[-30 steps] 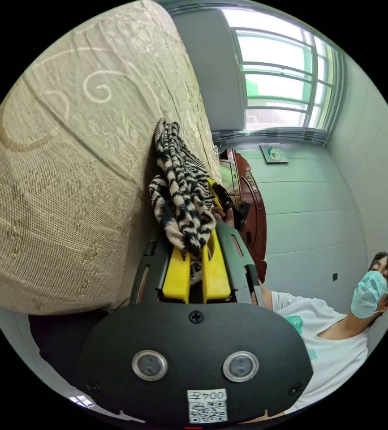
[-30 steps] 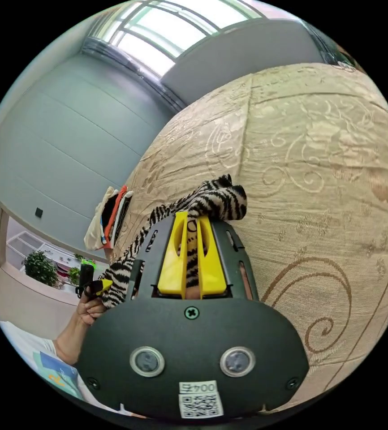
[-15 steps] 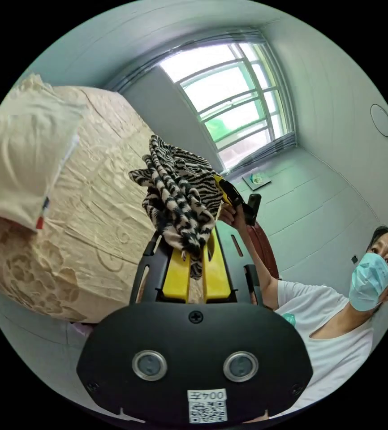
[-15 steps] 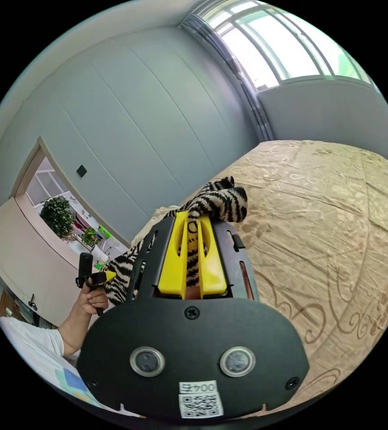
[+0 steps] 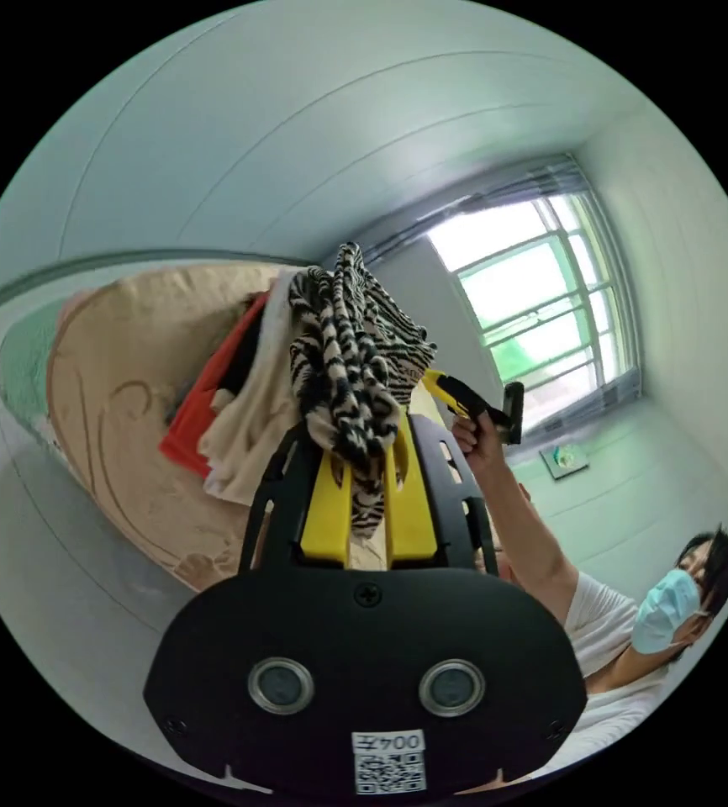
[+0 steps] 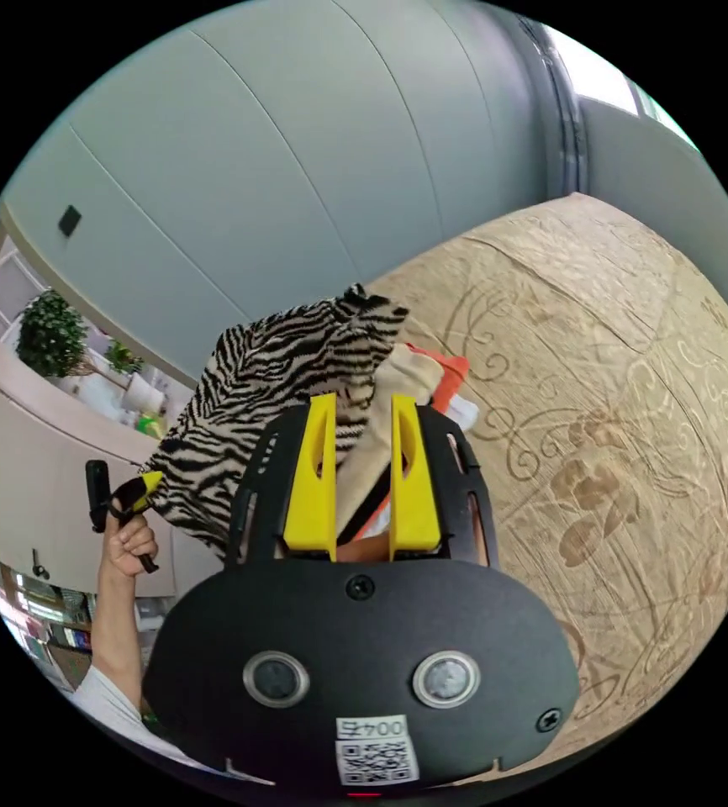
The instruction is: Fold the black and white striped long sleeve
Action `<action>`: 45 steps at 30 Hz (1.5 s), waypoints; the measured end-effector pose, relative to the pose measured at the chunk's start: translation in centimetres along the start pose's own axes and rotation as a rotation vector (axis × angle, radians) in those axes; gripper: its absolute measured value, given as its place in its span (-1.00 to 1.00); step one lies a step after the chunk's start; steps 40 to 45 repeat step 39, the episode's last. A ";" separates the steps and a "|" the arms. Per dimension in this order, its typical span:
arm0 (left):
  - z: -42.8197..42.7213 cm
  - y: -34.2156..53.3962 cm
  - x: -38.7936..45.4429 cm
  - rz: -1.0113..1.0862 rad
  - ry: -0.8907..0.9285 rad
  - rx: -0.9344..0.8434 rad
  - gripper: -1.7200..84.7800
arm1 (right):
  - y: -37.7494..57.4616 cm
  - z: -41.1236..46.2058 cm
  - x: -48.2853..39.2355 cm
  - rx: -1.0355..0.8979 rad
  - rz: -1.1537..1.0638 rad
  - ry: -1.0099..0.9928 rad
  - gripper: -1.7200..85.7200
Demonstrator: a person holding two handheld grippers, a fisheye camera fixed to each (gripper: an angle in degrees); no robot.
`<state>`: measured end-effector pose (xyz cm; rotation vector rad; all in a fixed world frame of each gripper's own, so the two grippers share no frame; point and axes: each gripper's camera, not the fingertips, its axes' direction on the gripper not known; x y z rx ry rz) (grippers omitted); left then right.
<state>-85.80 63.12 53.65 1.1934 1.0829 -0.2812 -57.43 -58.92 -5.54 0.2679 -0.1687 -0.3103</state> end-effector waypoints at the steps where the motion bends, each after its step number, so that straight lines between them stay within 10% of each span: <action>1: -0.2 0.2 -1.5 -0.035 0.021 0.002 -0.74 | 1.0 0.6 0.9 0.015 0.016 0.037 -0.73; 10: -9.5 8.9 -2.0 -0.011 0.186 0.383 -0.83 | 14.7 -4.5 4.9 0.273 -0.111 -0.410 -0.92; 14: -5.2 9.0 5.1 0.211 0.256 0.278 -0.92 | 19.3 0.0 -1.3 0.133 -0.297 -0.493 -0.96; 17: -2.9 8.8 3.4 0.081 -0.014 0.286 -0.94 | 21.4 6.6 -2.5 -0.089 -0.222 -0.375 -0.95; 23: -3.8 15.7 -3.0 -0.177 0.507 0.664 -0.95 | 29.1 0.5 3.7 0.083 -0.093 -0.521 -0.98; 38: 33.2 49.8 30.9 0.636 0.154 -0.392 -0.95 | 89.8 -19.7 28.0 0.119 0.583 0.303 -0.96; 45: 36.4 53.5 33.1 0.674 0.134 -0.441 -0.95 | 91.9 -20.2 28.4 0.129 0.610 0.314 -0.96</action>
